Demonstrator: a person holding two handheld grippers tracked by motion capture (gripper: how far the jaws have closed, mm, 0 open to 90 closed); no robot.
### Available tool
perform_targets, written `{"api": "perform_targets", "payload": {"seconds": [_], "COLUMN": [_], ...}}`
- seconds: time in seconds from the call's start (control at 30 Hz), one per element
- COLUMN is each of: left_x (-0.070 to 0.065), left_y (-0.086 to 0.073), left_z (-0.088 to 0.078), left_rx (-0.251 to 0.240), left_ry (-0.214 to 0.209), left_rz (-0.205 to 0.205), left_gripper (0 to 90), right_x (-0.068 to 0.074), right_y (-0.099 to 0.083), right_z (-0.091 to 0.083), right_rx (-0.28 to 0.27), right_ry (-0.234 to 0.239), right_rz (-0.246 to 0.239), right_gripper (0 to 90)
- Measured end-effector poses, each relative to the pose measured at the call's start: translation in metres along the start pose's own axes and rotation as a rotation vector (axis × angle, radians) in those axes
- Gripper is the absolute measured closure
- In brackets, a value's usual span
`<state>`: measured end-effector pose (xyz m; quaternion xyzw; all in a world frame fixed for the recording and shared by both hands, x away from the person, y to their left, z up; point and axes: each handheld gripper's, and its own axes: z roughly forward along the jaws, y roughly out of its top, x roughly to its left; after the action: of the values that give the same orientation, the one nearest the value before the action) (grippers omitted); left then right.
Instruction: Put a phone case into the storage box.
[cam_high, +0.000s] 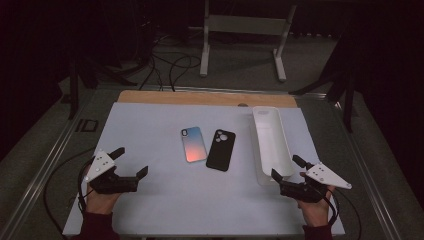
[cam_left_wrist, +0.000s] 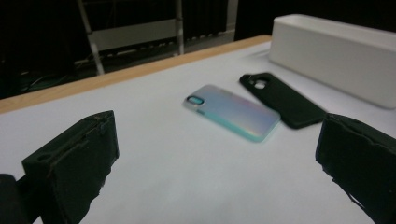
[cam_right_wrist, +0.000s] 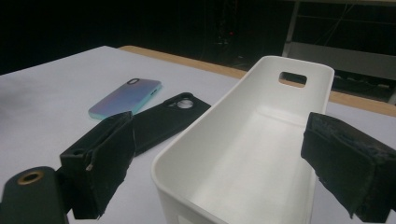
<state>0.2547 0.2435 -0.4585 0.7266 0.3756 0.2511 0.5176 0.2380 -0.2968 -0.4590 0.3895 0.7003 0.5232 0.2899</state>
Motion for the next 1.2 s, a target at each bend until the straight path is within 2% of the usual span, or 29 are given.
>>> {"api": "perform_targets", "payload": {"seconds": [0.2, 0.3, 0.6, 0.87, 1.0, 1.2], "left_x": [-0.003, -0.004, -0.009, -0.013, -0.014, -0.015], "left_y": [0.010, 0.014, 0.030, 0.039, 0.044, 0.050], "left_z": [0.009, 0.013, 0.043, 0.063, 0.074, 0.088], "left_rx": [0.002, 0.003, 0.007, 0.009, -0.001, 0.014], "left_ry": [-0.039, -0.045, -0.066, -0.069, -0.056, -0.071], "left_rz": [0.001, 0.004, 0.018, 0.040, 0.035, 0.037], "left_gripper": [0.0, 0.0, 0.0, 0.0, 0.6, 1.0], "right_x": [0.000, 0.000, 0.001, 0.001, 0.002, 0.002], "right_y": [-0.001, -0.001, 0.000, 0.000, 0.001, 0.001], "right_z": [0.000, 0.000, 0.001, 0.002, 0.003, 0.002], "right_rx": [0.000, -0.001, -0.001, -0.001, 0.001, -0.002], "right_ry": [-0.005, -0.007, -0.017, -0.015, -0.016, -0.014], "right_rz": [0.000, -0.001, 0.000, 0.004, 0.001, 0.006], "right_gripper": [9.6, 9.6, 9.7, 9.6, 9.6, 9.6]}}
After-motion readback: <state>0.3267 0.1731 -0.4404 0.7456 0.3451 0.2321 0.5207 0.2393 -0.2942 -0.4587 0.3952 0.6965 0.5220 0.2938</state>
